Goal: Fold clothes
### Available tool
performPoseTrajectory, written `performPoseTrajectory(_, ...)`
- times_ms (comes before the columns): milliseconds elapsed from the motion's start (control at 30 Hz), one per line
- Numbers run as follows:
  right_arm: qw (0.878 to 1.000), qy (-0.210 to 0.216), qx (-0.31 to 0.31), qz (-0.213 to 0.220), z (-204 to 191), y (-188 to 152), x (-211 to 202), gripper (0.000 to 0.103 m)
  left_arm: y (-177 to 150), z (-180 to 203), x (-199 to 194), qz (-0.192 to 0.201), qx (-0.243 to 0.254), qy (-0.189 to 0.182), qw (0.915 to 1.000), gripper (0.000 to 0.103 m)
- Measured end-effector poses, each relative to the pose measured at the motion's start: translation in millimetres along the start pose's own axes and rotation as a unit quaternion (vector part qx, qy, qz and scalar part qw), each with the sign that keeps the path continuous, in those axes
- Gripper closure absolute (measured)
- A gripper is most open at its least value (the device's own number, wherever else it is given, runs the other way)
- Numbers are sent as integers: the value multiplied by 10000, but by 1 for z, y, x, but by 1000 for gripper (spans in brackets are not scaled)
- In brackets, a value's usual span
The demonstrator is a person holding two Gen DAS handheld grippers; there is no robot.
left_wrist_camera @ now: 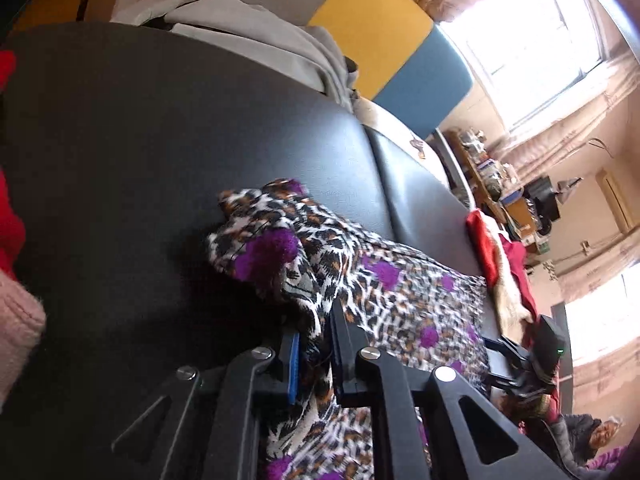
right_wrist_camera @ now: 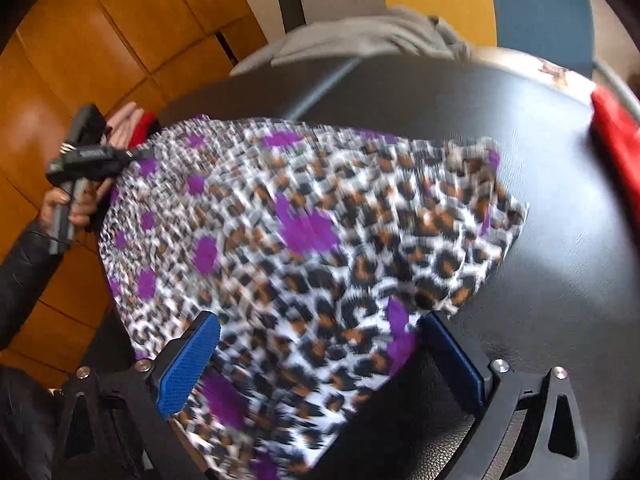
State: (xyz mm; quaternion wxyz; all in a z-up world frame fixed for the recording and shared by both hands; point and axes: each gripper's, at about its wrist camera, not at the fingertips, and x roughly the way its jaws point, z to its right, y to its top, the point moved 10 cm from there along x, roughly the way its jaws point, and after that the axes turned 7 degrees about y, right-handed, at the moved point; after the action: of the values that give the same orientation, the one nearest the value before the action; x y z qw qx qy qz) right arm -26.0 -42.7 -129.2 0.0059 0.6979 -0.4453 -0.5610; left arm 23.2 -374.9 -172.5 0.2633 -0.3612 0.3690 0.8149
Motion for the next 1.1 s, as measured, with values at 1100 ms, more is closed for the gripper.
performPoseTrajectory(1100,9949,94,-751,667,9,-23,6,0,-29,275,92,-1081,51,-613,9922,93)
